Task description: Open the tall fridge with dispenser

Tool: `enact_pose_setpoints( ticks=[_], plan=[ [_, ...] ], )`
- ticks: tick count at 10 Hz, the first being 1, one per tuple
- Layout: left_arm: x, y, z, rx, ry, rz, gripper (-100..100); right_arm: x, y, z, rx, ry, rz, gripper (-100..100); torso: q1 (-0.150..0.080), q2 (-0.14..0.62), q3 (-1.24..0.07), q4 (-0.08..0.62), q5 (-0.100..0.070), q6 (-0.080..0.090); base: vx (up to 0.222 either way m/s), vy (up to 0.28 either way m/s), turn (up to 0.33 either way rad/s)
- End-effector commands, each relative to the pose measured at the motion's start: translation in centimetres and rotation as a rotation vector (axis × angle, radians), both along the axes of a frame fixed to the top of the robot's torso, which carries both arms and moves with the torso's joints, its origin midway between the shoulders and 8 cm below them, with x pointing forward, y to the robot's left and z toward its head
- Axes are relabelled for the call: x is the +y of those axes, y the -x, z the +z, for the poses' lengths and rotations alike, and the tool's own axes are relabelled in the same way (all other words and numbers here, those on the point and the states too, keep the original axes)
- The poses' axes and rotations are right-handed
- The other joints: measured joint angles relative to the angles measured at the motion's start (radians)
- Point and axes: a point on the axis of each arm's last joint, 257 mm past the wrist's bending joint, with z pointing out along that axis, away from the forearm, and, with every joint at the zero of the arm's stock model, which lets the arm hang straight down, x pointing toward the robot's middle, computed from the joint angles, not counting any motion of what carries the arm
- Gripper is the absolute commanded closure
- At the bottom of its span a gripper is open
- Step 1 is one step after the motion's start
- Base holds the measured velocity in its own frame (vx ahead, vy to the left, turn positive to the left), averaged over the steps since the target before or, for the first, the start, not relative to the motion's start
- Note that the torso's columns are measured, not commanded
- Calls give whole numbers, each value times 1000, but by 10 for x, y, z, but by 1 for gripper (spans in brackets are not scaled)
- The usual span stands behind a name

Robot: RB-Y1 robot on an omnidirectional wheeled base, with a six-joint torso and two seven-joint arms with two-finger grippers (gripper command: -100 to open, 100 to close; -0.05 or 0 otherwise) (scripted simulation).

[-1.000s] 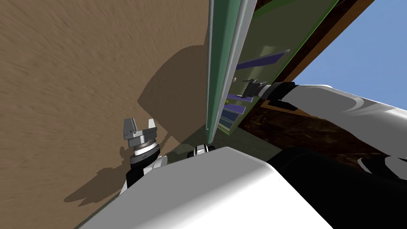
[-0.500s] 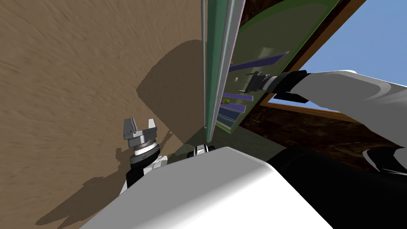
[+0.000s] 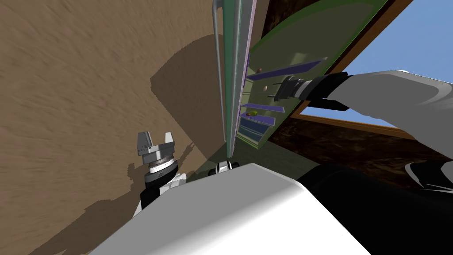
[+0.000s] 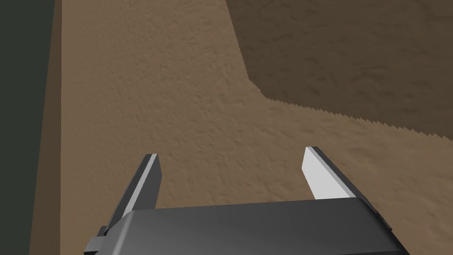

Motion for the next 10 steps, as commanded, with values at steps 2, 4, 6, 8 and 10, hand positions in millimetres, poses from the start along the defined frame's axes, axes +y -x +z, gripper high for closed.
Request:
enact_pose_setpoints(
  ticks=[2, 4, 6, 8, 10],
  plan=[
    [0, 0, 0, 0, 0, 0, 0, 18, -1, 34, 0, 3, 21, -100, 3, -1, 0, 0, 1, 0, 30, -20, -71],
    [0, 0, 0, 0, 0, 0, 0, 24, 0, 46, 0, 4, 29, -100, 3, -2, -1, -1, 1, 0, 19, -17, -35],
    [0, 0, 0, 0, 0, 0, 0, 27, 0, 49, -1, 6, 33, -100, 3, -3, -2, -1, 1, 0, 17, -11, -33],
    [0, 0, 0, 0, 0, 0, 0, 28, 0, 50, 0, 4, 33, 0, 3, -2, -1, 0, 1, 0, 0, 0, 0],
    [0, 0, 0, 0, 0, 0, 0, 28, 0, 50, 0, 4, 33, 0, 3, -2, -1, 0, 1, 0, 0, 0, 0]
  ],
)
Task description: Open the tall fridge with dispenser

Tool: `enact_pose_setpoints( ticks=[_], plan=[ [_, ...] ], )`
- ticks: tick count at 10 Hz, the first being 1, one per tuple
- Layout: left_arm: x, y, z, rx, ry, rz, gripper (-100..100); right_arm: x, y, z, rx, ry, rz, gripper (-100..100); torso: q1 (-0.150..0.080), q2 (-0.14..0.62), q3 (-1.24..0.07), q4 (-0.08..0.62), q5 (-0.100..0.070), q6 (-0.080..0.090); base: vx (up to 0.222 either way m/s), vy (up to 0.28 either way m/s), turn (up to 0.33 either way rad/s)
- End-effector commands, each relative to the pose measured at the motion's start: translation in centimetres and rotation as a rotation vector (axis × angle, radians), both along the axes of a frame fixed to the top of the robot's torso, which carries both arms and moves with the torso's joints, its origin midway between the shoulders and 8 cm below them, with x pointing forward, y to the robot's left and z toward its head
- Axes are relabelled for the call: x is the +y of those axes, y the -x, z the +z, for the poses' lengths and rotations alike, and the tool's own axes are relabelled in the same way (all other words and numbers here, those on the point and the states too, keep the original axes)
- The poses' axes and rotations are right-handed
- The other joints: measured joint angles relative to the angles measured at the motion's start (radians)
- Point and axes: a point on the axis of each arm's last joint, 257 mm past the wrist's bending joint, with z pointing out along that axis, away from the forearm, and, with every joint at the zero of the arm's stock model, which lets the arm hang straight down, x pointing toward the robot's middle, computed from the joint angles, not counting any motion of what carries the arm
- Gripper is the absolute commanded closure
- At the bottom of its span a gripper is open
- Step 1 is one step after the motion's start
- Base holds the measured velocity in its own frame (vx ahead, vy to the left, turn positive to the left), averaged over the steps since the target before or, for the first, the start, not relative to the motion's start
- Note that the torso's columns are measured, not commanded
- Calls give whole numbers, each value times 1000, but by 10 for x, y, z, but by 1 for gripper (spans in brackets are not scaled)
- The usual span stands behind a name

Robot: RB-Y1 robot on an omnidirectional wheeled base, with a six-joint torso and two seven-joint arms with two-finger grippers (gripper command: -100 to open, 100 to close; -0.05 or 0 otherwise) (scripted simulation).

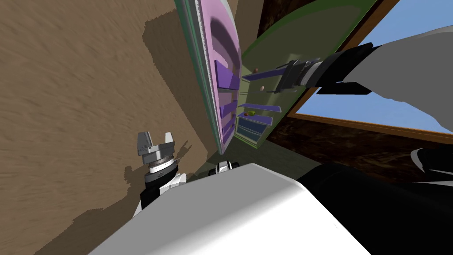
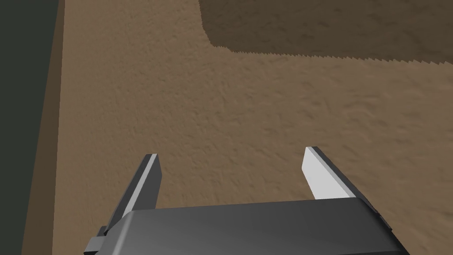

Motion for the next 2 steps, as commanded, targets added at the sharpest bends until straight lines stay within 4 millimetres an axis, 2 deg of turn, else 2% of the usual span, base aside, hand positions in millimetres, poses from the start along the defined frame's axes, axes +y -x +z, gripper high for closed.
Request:
enact_pose_setpoints(
  ticks=[1, 2],
  plan=[
    [0, 0, 0, 0, 0, 0, 0, 0, 0, 0, 0, 0, 0, 0, 0, 0, 0, 0, 0, 0, 0, 0, 0],
    [0, 0, 0, 0, 0, 0, 0, 0, 0, 0, 0, 0, 0, 0, 0, 0, 0, 0, 0, 0, 0, 0, 0]
  ],
)
